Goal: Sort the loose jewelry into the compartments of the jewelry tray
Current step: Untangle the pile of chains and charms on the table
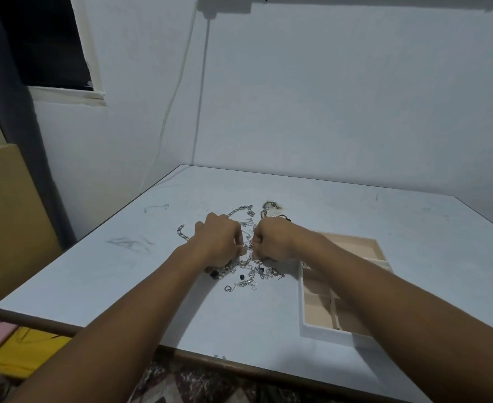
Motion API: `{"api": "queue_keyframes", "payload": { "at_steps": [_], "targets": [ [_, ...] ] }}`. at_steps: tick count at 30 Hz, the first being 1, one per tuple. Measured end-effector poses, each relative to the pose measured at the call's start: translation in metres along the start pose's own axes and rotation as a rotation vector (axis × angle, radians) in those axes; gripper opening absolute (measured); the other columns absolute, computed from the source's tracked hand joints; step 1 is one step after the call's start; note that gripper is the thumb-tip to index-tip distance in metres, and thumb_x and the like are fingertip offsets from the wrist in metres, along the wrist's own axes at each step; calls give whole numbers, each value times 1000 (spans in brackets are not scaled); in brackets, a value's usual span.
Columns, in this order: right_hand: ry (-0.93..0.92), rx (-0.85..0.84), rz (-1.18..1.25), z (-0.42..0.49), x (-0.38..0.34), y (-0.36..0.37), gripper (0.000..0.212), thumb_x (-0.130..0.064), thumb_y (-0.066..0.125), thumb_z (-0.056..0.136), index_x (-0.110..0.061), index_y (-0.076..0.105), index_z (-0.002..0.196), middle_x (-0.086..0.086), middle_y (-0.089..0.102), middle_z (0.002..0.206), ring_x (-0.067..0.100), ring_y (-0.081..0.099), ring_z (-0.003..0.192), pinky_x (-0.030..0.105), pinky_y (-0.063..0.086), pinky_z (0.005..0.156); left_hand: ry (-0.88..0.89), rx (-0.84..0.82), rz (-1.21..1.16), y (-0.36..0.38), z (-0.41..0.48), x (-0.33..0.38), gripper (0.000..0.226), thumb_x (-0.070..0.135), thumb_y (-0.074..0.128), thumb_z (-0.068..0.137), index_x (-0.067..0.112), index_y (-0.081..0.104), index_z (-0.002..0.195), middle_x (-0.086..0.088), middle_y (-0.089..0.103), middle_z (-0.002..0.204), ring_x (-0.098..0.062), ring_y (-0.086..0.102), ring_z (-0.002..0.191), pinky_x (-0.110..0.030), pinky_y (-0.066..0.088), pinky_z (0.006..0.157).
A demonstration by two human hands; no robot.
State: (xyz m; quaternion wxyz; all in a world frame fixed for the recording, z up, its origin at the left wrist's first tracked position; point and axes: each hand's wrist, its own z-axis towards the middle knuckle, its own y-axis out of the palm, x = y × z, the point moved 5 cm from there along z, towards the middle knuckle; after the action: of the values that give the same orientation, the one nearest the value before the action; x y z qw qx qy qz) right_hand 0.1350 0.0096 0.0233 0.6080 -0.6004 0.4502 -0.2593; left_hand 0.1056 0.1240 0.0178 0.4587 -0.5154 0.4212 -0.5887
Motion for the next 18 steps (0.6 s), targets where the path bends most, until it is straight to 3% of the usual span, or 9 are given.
{"api": "queue_keyframes", "payload": {
  "at_steps": [4,8,12,15,18],
  "targets": [
    [6,-31,-28,0,-1,3,20,-14,59,88,3,68,96,18,73,97,30,68,95,41,55,86,15,30,-109,-2,-2,0,20,39,68,85,27,56,73,7,61,94,-19,48,105,-38,39,89],
    [-6,-31,31,-1,6,-1,11,-14,62,87,-5,65,80,14,72,93,28,66,94,38,54,83,-5,75,-291,-8,-4,-6,18,33,68,85,27,56,73,8,65,94,-17,57,95,-39,44,89],
    [-23,76,307,-16,18,-26,10,-9,62,87,-10,62,77,-6,65,75,13,61,78,24,47,65,-41,152,-450,-23,-7,-12,15,28,67,87,27,57,75,5,64,85,-16,60,84,-26,46,70],
    [-21,156,550,-34,30,-48,9,-8,68,86,-9,62,79,-2,61,70,10,54,66,19,43,60,-24,171,-531,-34,-10,-4,5,25,68,87,22,65,85,2,68,88,-13,62,83,-16,40,62],
    [1,198,648,-55,51,-62,7,-11,71,84,-10,65,82,-4,64,68,12,55,65,20,40,60,-3,115,-651,-35,-13,10,1,22,68,87,22,68,86,3,72,81,-16,67,80,-21,47,62]
  ]
}}
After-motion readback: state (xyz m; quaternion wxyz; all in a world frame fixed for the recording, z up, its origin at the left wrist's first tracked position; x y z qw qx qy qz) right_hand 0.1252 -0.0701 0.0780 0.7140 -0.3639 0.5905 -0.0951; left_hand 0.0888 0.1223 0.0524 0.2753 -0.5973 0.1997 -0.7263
